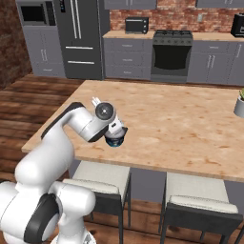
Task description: Stack the yogurt containers by placing the smaller containers on top of the larger containers.
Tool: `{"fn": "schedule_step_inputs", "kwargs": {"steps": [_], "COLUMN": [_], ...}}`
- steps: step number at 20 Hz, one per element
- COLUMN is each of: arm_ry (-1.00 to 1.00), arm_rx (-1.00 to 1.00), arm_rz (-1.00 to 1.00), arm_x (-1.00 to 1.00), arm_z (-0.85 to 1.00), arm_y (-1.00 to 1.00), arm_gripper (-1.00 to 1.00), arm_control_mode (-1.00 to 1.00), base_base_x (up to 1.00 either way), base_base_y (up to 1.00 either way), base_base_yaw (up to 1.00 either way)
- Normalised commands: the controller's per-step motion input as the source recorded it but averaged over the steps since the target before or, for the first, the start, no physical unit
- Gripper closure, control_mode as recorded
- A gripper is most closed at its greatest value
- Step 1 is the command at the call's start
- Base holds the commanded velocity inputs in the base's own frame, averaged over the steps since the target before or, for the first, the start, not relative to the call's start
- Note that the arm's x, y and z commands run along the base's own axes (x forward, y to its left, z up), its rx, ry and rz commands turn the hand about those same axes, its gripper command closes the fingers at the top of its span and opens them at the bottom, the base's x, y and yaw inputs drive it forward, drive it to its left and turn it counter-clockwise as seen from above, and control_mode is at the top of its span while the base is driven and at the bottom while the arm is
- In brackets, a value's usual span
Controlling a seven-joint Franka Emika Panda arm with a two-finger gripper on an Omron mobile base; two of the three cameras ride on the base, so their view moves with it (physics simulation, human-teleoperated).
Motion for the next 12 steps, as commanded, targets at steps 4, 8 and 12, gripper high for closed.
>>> {"fn": "schedule_step_inputs", "kwargs": {"steps": [4,8,12], "arm_ry": [0.00,0.00,0.00], "arm_rx": [0.00,0.00,0.00], "arm_rz": [0.00,0.00,0.00], "arm_x": [0.09,0.10,0.09], "arm_z": [-0.11,-0.11,-0.08], "arm_y": [0.00,0.00,0.00], "arm_gripper": [1.00,1.00,1.00], "arm_control_mode": [-1.00,-1.00,-1.00], "base_base_x": [0.00,0.00,0.00], "base_base_y": [0.00,0.00,0.00], "base_base_yaw": [0.00,0.00,0.00]}}
